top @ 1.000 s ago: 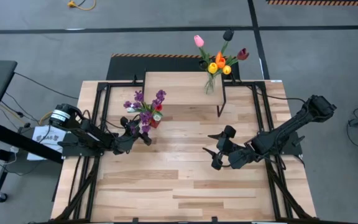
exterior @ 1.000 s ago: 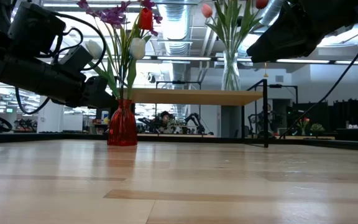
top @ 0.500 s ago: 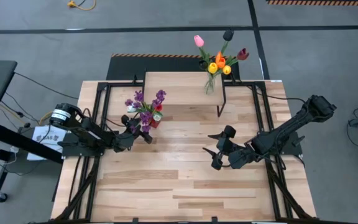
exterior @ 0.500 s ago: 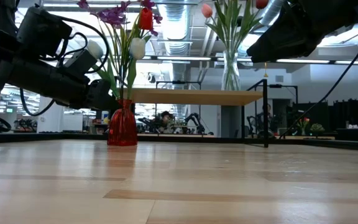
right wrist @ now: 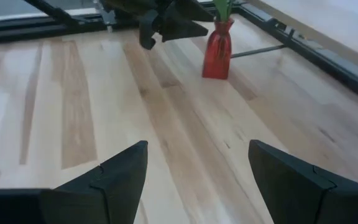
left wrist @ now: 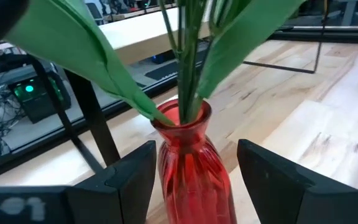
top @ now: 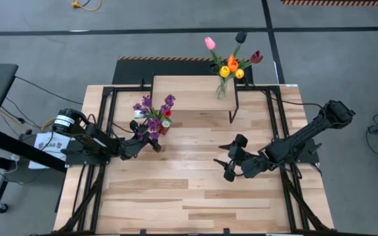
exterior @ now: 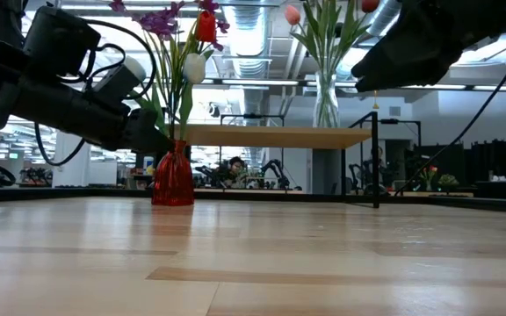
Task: Pick and place flowers into a vace then onto a shelf
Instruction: Put the red flower vase on the shelf
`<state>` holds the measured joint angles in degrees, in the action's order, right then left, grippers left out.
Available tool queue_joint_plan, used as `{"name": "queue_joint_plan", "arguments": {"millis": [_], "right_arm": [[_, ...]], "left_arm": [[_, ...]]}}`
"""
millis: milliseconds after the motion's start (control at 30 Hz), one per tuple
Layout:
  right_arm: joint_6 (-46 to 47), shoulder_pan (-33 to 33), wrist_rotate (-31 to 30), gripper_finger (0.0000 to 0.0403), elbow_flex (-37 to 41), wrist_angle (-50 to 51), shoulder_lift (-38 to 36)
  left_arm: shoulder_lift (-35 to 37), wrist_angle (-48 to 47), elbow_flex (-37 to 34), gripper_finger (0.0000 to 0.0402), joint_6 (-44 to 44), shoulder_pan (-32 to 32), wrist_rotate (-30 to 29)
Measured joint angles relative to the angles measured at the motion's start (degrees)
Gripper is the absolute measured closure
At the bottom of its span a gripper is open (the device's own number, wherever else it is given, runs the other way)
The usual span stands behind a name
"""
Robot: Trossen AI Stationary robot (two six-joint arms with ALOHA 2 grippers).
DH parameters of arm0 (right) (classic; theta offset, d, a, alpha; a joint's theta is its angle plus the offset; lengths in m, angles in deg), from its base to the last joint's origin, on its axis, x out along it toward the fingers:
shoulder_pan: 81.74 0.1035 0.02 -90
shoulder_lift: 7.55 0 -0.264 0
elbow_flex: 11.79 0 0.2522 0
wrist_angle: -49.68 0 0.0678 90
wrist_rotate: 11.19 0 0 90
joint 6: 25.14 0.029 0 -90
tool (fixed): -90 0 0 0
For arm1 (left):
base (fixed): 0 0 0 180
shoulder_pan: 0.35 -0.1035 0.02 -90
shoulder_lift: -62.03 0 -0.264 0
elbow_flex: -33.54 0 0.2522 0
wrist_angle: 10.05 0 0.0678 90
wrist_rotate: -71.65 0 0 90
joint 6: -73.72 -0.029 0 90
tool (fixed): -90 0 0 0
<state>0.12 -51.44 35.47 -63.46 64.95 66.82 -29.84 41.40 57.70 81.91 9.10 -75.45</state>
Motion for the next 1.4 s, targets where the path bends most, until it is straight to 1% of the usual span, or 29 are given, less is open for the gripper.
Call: {"name": "queue_joint_plan", "arguments": {"millis": [100,300,367,500,567,633,733,833,867,1000,1067,1133,1233,1333,1400], "right_arm": [[1.5,0.2,0.1,0.0132,0.0,-1.0,0.2],[1.4,0.3,0.0,0.0132,-0.1,-4.8,5.3],[1.3,0.0,-0.1,0.0132,0.1,-5.2,7.3],[1.3,-2.0,-2.0,0.0141,0.0,-10.8,11.3],[1.4,-3.5,-2.0,0.0160,0.0,-13.8,13.5],[1.9,-5.2,-1.9,0.0194,0.0,-16.2,15.7],[4.1,-7.7,-1.3,0.0273,0.0,-20.6,19.6],[6.8,-10.3,-2.0,0.0370,0.0,-26.5,24.1],[7.2,-11.1,-2.4,0.0385,0.0,-29.5,25.9],[6.7,-14.3,-4.9,0.0389,-1.5,-44.9,35.3],[5.0,-15.8,-5.6,0.0398,-3.8,-49.6,40.1],[3.7,-17.5,-5.1,0.0399,-6.6,-51.5,44.2],[2.2,-20.0,-3.0,0.0401,-11.6,-51.7,48.8],[-0.2,-22.1,-2.1,0.0401,-16.0,-51.7,51.6],[-2.5,-23.5,-1.0,0.0402,-18.2,-51.7,52.4]], "left_arm": [[0.0,0.0,-0.2,0.0184,-0.3,0.8,0.0],[0.0,-0.2,-1.1,0.0184,0.1,4.2,-0.8],[0.0,-0.3,-1.3,0.0184,1.1,5.7,-1.8],[0.0,-0.4,-1.6,0.0184,1.4,9.7,-5.4],[0.0,-0.3,-1.6,0.0184,1.3,12.1,-7.9],[0.0,-0.3,-1.6,0.0184,1.3,14.6,-9.7],[0.0,-0.3,-1.6,0.0184,1.2,18.3,-11.2],[0.0,-0.2,-1.6,0.0184,1.3,21.5,-12.1],[0.0,-0.2,-1.6,0.0184,1.3,22.4,-12.8],[0.0,0.0,-1.6,0.0184,1.1,26.0,-14.6],[0.0,0.2,-1.6,0.0184,1.1,27.5,-15.0],[0.0,0.2,-1.6,0.0184,0.8,29.0,-15.4],[0.0,0.1,-1.6,0.0184,-0.8,31.2,-15.6],[0.4,0.2,-2.3,0.0184,-1.2,33.0,-15.6],[1.7,-0.1,-3.7,0.0184,0.3,34.0,-15.5]]}}
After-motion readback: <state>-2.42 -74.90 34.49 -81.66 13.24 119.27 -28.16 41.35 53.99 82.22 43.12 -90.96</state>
